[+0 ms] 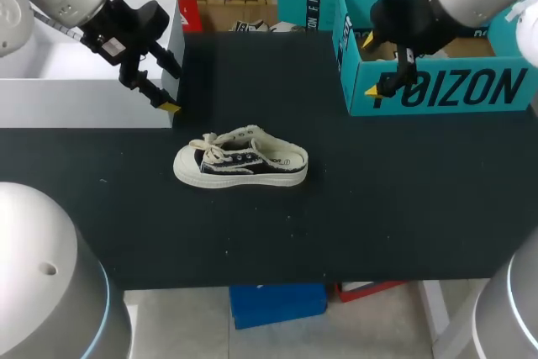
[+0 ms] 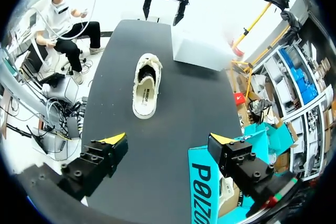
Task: Take the shoe out of the shoebox, open the shoe tongue, remove and reinsert the insole, then place the shoe into the shoebox
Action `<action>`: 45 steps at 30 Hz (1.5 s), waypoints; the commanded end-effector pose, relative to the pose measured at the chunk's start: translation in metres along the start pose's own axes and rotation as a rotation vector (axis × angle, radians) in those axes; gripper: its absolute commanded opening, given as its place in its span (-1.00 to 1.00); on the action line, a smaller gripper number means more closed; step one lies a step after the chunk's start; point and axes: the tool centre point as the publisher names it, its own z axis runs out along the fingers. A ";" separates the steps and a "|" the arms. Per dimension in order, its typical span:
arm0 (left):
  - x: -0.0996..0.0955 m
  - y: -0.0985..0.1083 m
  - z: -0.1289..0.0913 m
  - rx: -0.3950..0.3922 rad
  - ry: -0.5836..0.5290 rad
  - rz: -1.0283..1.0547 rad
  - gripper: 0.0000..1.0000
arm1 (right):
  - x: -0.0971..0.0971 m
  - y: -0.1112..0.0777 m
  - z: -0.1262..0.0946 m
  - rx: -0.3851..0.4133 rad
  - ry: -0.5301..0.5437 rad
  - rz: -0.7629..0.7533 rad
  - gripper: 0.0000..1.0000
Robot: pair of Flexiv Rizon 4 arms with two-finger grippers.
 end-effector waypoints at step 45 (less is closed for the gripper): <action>0.000 0.001 0.001 0.002 -0.003 0.002 1.00 | 0.058 -0.006 0.178 -0.464 0.011 0.141 1.00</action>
